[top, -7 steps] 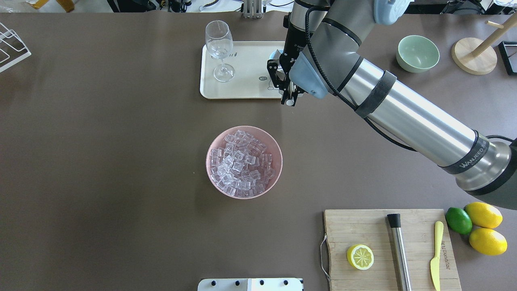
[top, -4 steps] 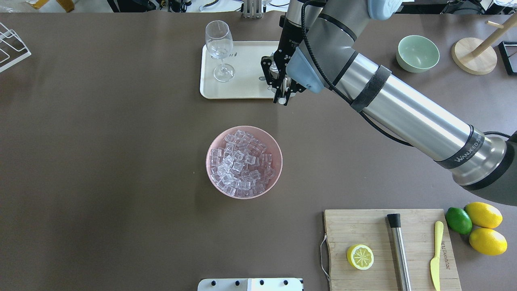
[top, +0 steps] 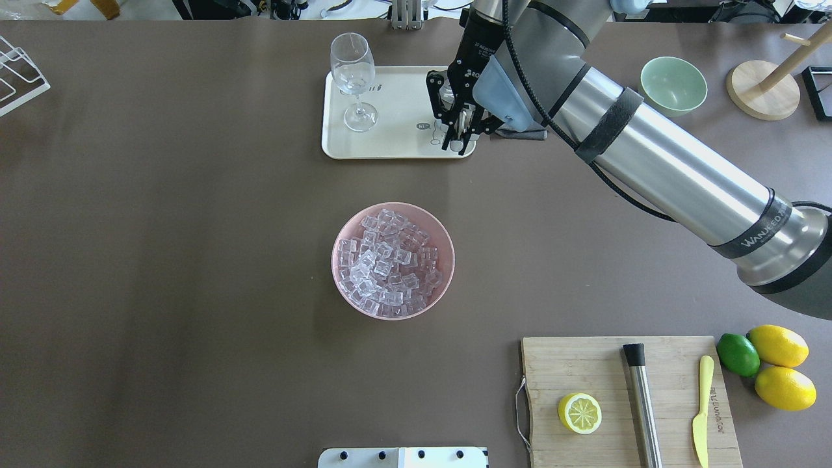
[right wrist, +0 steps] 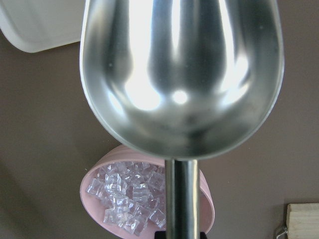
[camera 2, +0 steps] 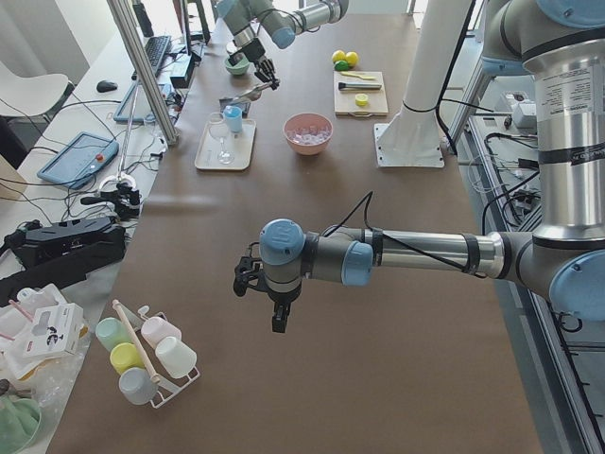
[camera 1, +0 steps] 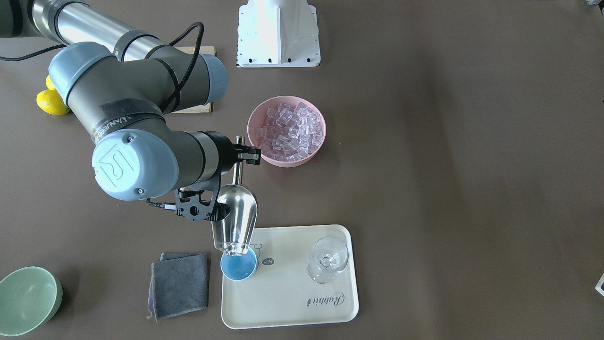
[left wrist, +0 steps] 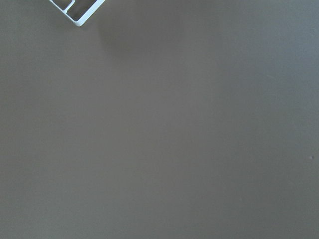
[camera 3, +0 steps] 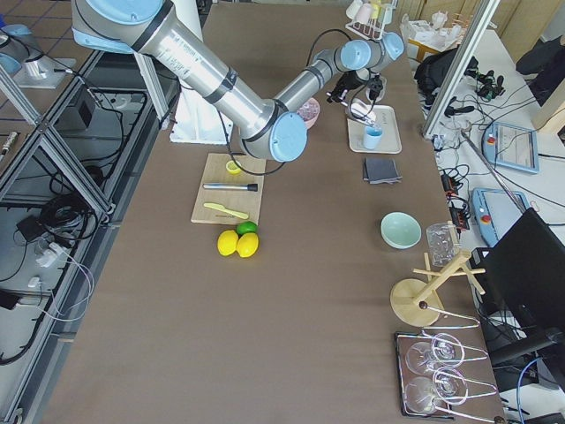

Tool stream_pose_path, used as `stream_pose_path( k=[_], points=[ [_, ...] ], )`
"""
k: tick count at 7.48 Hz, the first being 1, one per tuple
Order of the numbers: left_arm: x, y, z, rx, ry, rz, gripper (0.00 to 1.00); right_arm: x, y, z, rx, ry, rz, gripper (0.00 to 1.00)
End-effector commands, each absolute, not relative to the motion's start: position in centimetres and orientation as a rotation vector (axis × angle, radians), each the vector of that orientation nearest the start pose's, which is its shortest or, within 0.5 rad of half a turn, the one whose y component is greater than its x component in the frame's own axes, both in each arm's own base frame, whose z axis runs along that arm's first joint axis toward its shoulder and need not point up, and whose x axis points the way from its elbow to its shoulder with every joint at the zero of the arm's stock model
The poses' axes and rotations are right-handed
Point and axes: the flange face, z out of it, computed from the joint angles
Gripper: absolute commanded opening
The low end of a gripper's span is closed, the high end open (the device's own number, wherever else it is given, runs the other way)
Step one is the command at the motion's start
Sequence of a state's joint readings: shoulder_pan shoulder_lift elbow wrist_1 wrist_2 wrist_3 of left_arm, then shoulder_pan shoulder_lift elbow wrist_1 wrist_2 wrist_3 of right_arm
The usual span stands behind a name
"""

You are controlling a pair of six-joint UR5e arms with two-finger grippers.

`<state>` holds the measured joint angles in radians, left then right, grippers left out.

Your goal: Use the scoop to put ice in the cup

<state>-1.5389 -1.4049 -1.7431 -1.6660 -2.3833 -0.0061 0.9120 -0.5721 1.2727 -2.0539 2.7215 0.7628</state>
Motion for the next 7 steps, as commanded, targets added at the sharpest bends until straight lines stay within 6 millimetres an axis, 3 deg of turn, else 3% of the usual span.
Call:
stream_pose_path(
  k=[1,2,4,6,7],
  points=[
    [-5.3,-42.3,65.5,0.048,0.829,0.033,0.99,-43.1,-62.9,15.0,-0.611,-1.02,-0.037,0.0],
    [-5.5,-42.3,65.9,0.044,0.829,0.024,0.99,-43.1,-62.8,14.9,-0.614,-1.025,-0.039,0.0],
    [-9.2,-41.4,67.1,0.055,0.83,-0.068,0.99,-43.2,-62.8,15.1,-0.617,-1.023,-0.039,0.0],
    [-8.9,-41.5,67.7,0.043,0.829,-0.068,0.99,-42.6,-62.1,15.4,-0.599,-1.025,-0.047,0.0],
    [-8.9,-41.6,67.4,0.049,0.83,-0.065,0.99,-41.1,-60.2,16.3,-0.563,-1.032,-0.065,0.0]
  ],
)
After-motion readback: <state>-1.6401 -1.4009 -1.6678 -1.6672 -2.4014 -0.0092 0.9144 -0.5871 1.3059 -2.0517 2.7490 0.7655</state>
